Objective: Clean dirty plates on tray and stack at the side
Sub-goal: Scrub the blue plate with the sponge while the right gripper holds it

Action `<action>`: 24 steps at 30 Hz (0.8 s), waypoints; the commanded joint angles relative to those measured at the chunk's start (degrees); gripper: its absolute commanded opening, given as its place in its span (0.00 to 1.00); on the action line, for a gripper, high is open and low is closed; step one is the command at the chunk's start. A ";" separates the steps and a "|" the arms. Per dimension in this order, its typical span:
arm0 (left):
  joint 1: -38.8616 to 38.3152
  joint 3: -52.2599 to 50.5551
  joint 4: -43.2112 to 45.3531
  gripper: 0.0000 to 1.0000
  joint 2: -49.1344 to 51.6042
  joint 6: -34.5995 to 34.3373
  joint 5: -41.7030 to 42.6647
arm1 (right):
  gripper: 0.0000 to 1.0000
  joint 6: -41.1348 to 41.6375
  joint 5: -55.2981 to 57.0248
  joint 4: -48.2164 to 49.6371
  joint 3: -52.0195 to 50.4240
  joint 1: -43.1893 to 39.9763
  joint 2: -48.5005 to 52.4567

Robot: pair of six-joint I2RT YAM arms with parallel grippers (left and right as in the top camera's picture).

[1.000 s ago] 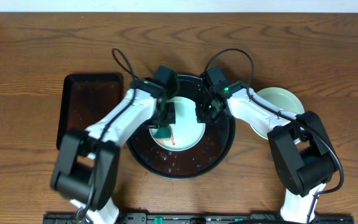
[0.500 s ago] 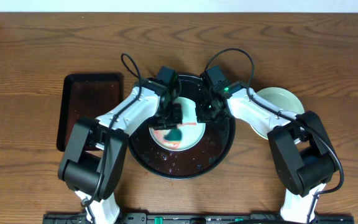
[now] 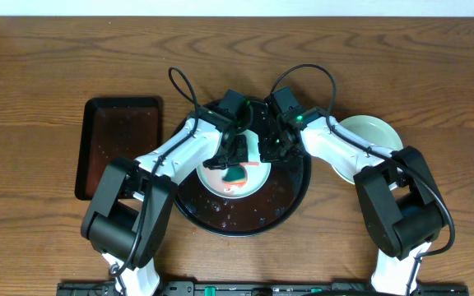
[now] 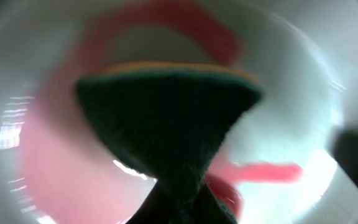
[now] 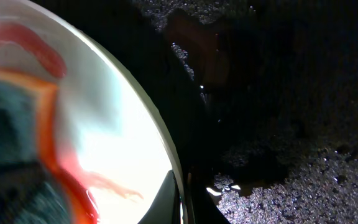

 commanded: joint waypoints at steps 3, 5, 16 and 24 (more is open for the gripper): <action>2.23 -1.20 -3.96 0.07 2.03 -4.09 -20.55 | 0.01 0.92 2.05 -0.33 -0.63 0.96 3.06; 2.14 -1.20 -5.64 0.08 2.03 -3.96 -16.85 | 0.01 0.92 2.05 -0.31 -0.63 0.94 3.06; 2.19 -0.96 -6.99 0.08 2.03 19.45 27.08 | 0.01 0.94 2.03 -0.31 -0.63 0.94 3.06; 2.67 -0.85 4.00 0.07 2.03 19.56 24.55 | 0.01 0.94 2.05 -0.33 -0.63 0.94 3.06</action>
